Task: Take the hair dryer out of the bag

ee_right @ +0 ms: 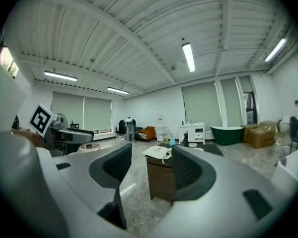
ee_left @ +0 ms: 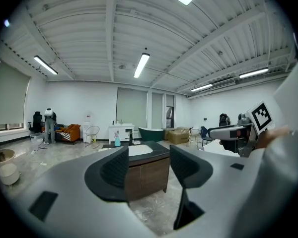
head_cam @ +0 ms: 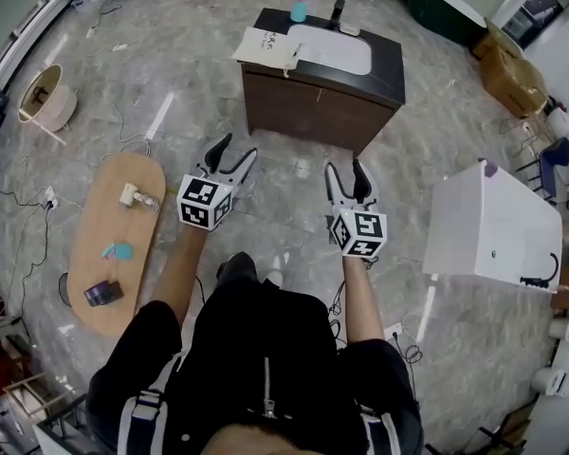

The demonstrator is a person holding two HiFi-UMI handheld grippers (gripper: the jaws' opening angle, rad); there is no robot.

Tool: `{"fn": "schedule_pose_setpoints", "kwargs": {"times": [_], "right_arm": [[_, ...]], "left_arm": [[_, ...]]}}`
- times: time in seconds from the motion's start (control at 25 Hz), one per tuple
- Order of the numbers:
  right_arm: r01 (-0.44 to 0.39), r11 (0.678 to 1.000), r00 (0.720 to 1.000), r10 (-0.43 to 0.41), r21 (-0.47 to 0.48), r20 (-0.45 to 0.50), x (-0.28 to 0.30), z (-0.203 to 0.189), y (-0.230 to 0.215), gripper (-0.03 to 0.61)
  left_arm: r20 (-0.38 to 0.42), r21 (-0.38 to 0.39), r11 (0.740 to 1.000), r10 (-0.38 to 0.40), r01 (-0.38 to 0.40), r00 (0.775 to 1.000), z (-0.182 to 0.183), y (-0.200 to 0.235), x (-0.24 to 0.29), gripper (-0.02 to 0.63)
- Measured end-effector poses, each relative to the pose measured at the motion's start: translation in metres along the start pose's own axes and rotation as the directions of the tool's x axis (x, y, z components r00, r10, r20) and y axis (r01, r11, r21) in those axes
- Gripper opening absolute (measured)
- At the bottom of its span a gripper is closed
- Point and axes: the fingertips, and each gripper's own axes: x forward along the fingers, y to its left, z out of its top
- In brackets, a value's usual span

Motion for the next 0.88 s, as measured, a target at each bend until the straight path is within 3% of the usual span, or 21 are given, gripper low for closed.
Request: {"fn": "schedule_pose_setpoints", "kwargs": {"times": [0.44,0.64,0.88], "right_arm": [[0.003,1.0,1.0,-0.004,0.013,0.013,0.024,0.005,-0.03,0.25],[0.008,1.0,1.0,-0.009,0.028,0.011,0.065,0.005,-0.049,0.25],[0.038,0.999,0.999,-0.038,0.022,-0.007,0.121,0.016,-0.081,0.25]], "left_arm": [[-0.029,0.025,0.999,-0.021,0.022,0.999,-0.005,-0.007,0.04,0.262],[-0.051,0.065,0.997,-0.032,0.035,0.998,-0.009,0.018,0.08,0.262],[-0.041,0.04,0.997,-0.057,0.059,0.998,0.004,0.055,0.147,0.262]]}}
